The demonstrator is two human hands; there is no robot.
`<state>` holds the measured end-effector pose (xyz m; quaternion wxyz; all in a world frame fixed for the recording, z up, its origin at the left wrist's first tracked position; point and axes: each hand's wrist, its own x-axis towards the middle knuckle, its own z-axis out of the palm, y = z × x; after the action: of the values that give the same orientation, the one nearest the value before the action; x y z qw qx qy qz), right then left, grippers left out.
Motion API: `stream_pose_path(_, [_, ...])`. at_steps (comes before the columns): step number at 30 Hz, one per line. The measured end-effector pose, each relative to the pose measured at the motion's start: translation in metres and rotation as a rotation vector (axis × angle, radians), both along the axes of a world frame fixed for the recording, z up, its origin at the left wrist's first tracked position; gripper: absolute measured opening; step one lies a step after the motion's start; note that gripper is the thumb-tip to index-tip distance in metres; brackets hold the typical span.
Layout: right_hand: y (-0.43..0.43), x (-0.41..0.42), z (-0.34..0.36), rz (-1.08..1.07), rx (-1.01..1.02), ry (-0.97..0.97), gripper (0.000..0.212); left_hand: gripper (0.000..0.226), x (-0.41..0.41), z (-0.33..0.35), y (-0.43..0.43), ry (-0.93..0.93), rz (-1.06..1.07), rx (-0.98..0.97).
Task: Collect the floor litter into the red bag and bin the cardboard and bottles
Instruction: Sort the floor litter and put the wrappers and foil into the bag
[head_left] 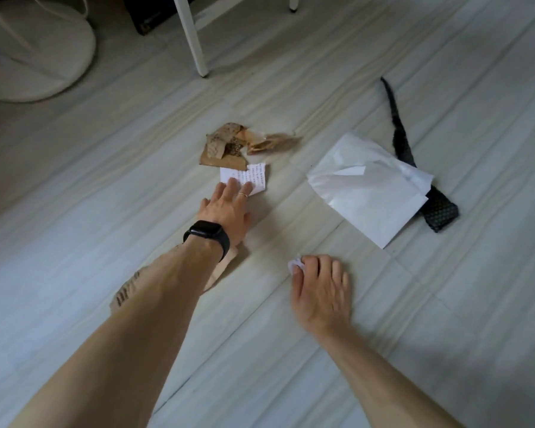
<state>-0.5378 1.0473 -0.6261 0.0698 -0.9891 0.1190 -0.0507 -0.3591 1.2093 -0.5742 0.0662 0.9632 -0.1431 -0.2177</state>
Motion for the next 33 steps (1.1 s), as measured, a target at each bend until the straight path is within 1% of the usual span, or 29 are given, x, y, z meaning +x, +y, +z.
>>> stream_pose_path(2, [-0.001, 0.0, 0.003, 0.007, 0.013, -0.009, 0.016, 0.05, -0.012, -0.004, -0.001, -0.098, -0.016, 0.003])
stream_pose_path(3, [-0.002, 0.001, 0.004, 0.009, 0.018, -0.015, 0.017, 0.045, -0.021, -0.003, -0.003, -0.128, -0.058, 0.025])
stream_pose_path(4, [-0.001, 0.0, 0.005, 0.01, 0.02, -0.016, 0.018, 0.042, -0.031, -0.001, -0.004, -0.134, -0.112, 0.048])
stream_pose_path(6, [-0.003, -0.002, 0.005, 0.013, 0.021, -0.002, 0.018, 0.035, -0.046, 0.005, -0.008, -0.122, -0.177, 0.025])
stream_pose_path(8, [-0.002, -0.001, 0.005, 0.013, 0.019, -0.005, 0.018, 0.034, -0.042, 0.011, -0.009, -0.146, -0.261, -0.032])
stream_pose_path(10, [-0.003, 0.0, 0.003, -0.003, 0.018, -0.013, 0.017, 0.037, -0.017, 0.022, -0.017, -0.168, -0.322, -0.093])
stream_pose_path(12, [-0.003, 0.001, -0.001, 0.0, 0.001, -0.031, 0.018, 0.035, 0.02, 0.034, -0.027, -0.196, -0.235, -0.068])
stream_pose_path(14, [-0.002, 0.001, -0.003, 0.01, 0.011, -0.049, 0.017, 0.032, 0.051, 0.046, -0.038, -0.167, -0.152, -0.001])
stream_pose_path(18, [-0.002, -0.001, -0.003, 0.021, 0.035, -0.052, 0.015, 0.042, 0.079, 0.044, -0.053, -0.074, -0.202, 0.133])
stream_pose_path(20, [-0.003, 0.001, -0.004, 0.005, 0.043, -0.044, 0.014, 0.044, 0.081, 0.032, -0.06, 0.018, -0.185, 0.174])
stream_pose_path(22, [-0.003, 0.0, -0.005, -0.003, 0.05, -0.032, 0.016, 0.039, 0.07, 0.02, -0.061, 0.044, -0.094, 0.12])
stream_pose_path(24, [-0.003, 0.0, -0.006, -0.01, 0.062, -0.023, 0.02, 0.036, 0.049, 0.013, -0.059, -0.008, -0.013, -0.011])
stream_pose_path(26, [-0.002, 0.002, -0.006, -0.015, 0.089, -0.012, 0.022, 0.036, 0.021, 0.011, -0.057, -0.019, -0.012, -0.097])
stream_pose_path(28, [-0.002, 0.002, -0.004, -0.031, 0.083, -0.015, 0.025, 0.038, -0.006, 0.011, -0.056, -0.004, -0.062, -0.13])
stream_pose_path(31, [-0.002, 0.004, -0.001, -0.033, 0.063, -0.03, 0.029, 0.049, -0.039, 0.008, -0.05, 0.031, -0.091, -0.17])
stream_pose_path(33, [-0.002, 0.002, 0.0, -0.027, 0.046, -0.038, 0.026, 0.057, -0.055, 0.006, -0.045, 0.057, -0.009, -0.187])
